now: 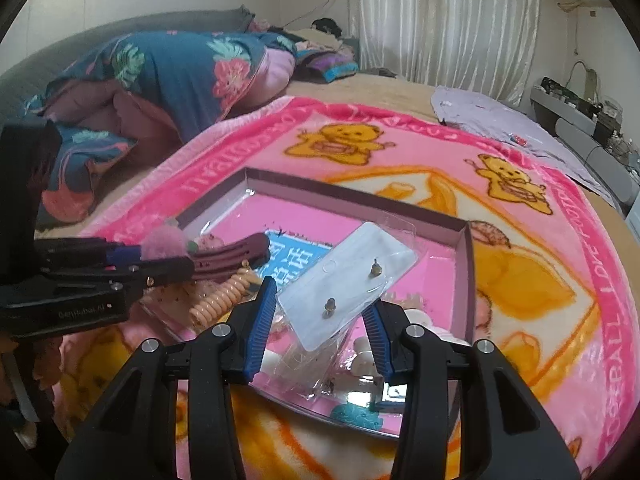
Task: Organize jewelry
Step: 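Carry the pom-pom clip into the box and open left tool while right drops the earring card there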
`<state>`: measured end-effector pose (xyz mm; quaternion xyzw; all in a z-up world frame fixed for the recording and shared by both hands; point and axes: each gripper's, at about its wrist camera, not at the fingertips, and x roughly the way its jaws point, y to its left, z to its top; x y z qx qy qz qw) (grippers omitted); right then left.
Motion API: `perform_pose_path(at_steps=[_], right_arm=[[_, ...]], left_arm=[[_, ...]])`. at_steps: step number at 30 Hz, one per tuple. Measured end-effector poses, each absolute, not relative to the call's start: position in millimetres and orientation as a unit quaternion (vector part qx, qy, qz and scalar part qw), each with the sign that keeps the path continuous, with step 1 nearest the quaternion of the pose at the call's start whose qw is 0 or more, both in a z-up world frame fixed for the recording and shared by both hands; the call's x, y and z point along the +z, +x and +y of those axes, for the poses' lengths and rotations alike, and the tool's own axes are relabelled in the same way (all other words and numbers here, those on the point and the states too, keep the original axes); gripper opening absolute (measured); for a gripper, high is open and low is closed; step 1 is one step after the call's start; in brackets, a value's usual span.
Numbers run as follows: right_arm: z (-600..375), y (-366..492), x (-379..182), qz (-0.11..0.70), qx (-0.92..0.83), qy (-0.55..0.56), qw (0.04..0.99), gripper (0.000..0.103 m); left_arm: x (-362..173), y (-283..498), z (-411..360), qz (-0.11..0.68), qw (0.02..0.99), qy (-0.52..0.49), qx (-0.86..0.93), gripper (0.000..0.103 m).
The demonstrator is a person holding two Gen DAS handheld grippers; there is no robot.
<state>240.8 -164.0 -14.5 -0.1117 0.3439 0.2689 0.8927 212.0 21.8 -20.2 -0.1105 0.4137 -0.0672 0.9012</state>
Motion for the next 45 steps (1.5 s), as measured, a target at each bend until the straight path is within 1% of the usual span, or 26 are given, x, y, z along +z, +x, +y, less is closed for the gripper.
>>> perform_pose_path(at_steps=[12, 16, 18, 19, 21, 23, 24, 27, 29, 30, 32, 34, 36, 38, 40, 42, 45], right_arm=[[-152.4, 239.2, -38.2, 0.369, 0.282, -0.126, 0.877, 0.042], [-147.9, 237.9, -44.6, 0.376, 0.283, -0.12, 0.874, 0.044], [-147.8, 236.7, -46.2, 0.38, 0.285, -0.115, 0.873, 0.048], [-148.2, 235.6, -46.1, 0.381, 0.284, -0.113, 0.873, 0.052], [-149.5, 231.9, -44.5, 0.378, 0.284, -0.111, 0.874, 0.057], [-152.0, 227.8, -41.3, 0.374, 0.283, -0.11, 0.876, 0.059], [-153.6, 226.4, -39.9, 0.372, 0.282, -0.11, 0.877, 0.062], [-159.2, 219.1, -35.0, 0.366, 0.277, -0.11, 0.881, 0.069], [-164.4, 213.1, -32.2, 0.362, 0.274, -0.108, 0.885, 0.074], [-166.5, 210.5, -31.2, 0.36, 0.272, -0.106, 0.886, 0.077], [-172.1, 204.2, -28.1, 0.356, 0.269, -0.101, 0.889, 0.081], [-178.0, 198.3, -24.0, 0.351, 0.265, -0.094, 0.893, 0.086], [-183.2, 194.2, -20.8, 0.35, 0.265, -0.085, 0.894, 0.086], [-187.1, 191.3, -19.5, 0.351, 0.262, -0.081, 0.895, 0.086], [-188.5, 189.7, -19.9, 0.353, 0.258, -0.081, 0.896, 0.086], [-191.0, 186.9, -19.4, 0.354, 0.253, -0.079, 0.897, 0.086], [-197.5, 181.6, -17.3, 0.357, 0.249, -0.069, 0.898, 0.086]], left_arm=[[-25.6, 219.8, 23.6, 0.42, 0.898, -0.11, -0.071, 0.025], [-26.2, 220.5, 23.3, 0.421, 0.898, -0.109, -0.071, 0.025], [-26.4, 220.7, 23.1, 0.421, 0.898, -0.108, -0.071, 0.025], [-26.0, 220.7, 23.3, 0.421, 0.898, -0.109, -0.071, 0.025], [-26.5, 221.0, 23.4, 0.421, 0.898, -0.109, -0.071, 0.025], [-26.2, 220.9, 23.1, 0.421, 0.898, -0.108, -0.071, 0.025], [-26.1, 220.9, 23.2, 0.42, 0.898, -0.109, -0.07, 0.026], [-26.6, 220.8, 24.5, 0.418, 0.899, -0.11, -0.068, 0.031], [-25.0, 220.0, 25.6, 0.416, 0.9, -0.111, -0.067, 0.038], [-23.6, 219.4, 25.8, 0.414, 0.901, -0.112, -0.067, 0.04], [-20.1, 217.7, 26.2, 0.409, 0.903, -0.111, -0.066, 0.048], [-16.1, 215.2, 26.4, 0.406, 0.904, -0.113, -0.066, 0.05], [-11.6, 212.1, 26.8, 0.401, 0.906, -0.115, -0.067, 0.053], [-6.9, 207.5, 26.5, 0.396, 0.909, -0.116, -0.067, 0.061], [-2.3, 204.0, 26.3, 0.392, 0.91, -0.117, -0.067, 0.063], [3.1, 199.0, 26.5, 0.387, 0.912, -0.119, -0.068, 0.068], [10.2, 191.8, 26.8, 0.38, 0.914, -0.122, -0.067, 0.077]])
